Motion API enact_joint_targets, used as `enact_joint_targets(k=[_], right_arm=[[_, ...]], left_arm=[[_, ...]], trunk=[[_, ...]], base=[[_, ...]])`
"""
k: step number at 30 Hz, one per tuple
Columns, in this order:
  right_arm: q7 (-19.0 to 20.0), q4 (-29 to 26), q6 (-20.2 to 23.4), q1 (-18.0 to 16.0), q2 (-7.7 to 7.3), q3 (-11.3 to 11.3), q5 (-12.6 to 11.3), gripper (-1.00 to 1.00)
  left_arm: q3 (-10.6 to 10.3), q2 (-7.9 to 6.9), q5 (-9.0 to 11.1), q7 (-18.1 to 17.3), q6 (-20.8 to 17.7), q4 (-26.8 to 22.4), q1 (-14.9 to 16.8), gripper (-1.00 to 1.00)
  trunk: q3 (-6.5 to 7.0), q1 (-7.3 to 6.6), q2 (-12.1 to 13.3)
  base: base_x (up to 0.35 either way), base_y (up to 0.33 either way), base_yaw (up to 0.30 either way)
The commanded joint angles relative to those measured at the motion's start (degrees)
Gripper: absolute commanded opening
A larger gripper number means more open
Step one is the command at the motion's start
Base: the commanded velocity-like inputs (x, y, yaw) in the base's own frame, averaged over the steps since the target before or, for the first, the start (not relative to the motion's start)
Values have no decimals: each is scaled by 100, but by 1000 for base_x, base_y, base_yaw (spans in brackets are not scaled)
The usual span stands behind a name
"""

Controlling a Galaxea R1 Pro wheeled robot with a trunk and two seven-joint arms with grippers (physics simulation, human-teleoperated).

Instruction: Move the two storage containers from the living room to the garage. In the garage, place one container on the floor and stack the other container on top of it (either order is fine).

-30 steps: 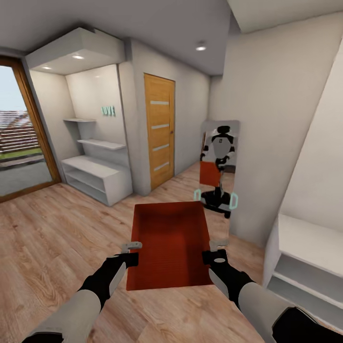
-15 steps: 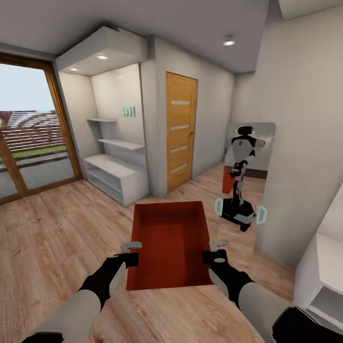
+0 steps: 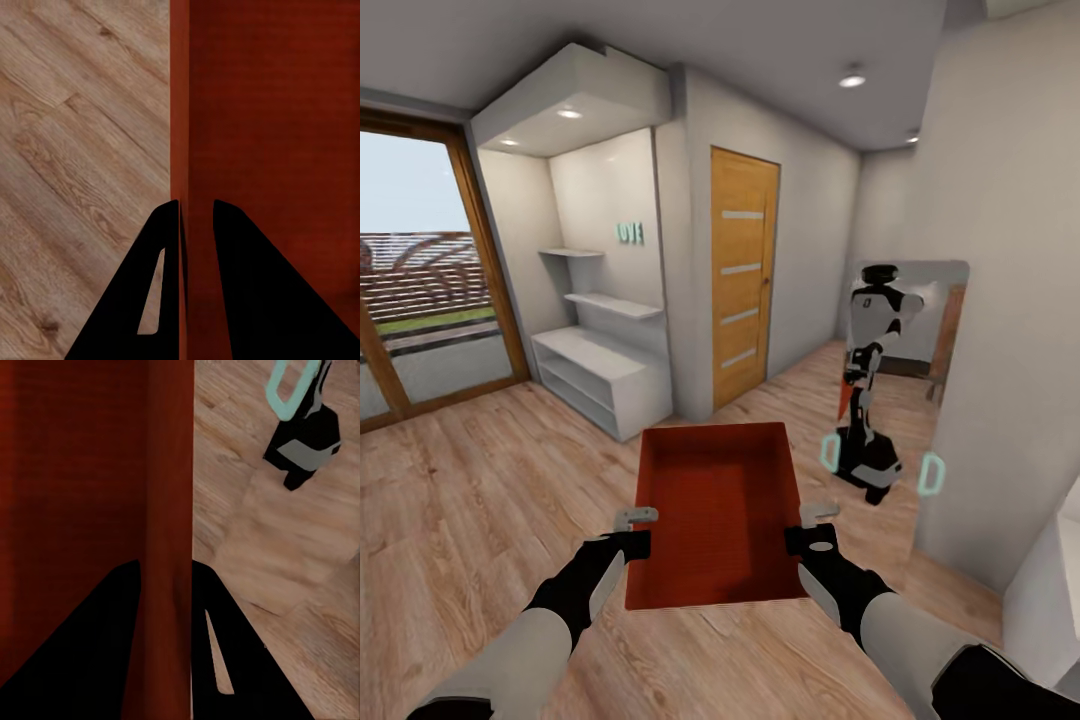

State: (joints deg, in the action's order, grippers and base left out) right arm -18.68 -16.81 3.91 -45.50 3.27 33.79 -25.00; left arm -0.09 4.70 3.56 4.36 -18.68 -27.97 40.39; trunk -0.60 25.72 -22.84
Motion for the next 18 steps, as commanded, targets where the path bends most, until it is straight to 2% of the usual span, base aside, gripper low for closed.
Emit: enact_joint_targets(k=[1,8,18], right_arm=[[-48,-24,39,-11,-7,-55,92,-100],[-49,-24,39,-11,-3,-52,91,-100],[-49,-24,39,-11,-2,-49,98,-100]], left_arm=[[-97,-4,84,65,-30,19,-5,-100],[-97,-4,84,65,-30,19,-5,-100],[-105,-1,84,65,-30,19,-5,-100]], trunk=[[-6,6,-8],[-6,6,-8],[-6,6,-8]], base=[[323,0,0],[323,0,30],[323,0,244]])
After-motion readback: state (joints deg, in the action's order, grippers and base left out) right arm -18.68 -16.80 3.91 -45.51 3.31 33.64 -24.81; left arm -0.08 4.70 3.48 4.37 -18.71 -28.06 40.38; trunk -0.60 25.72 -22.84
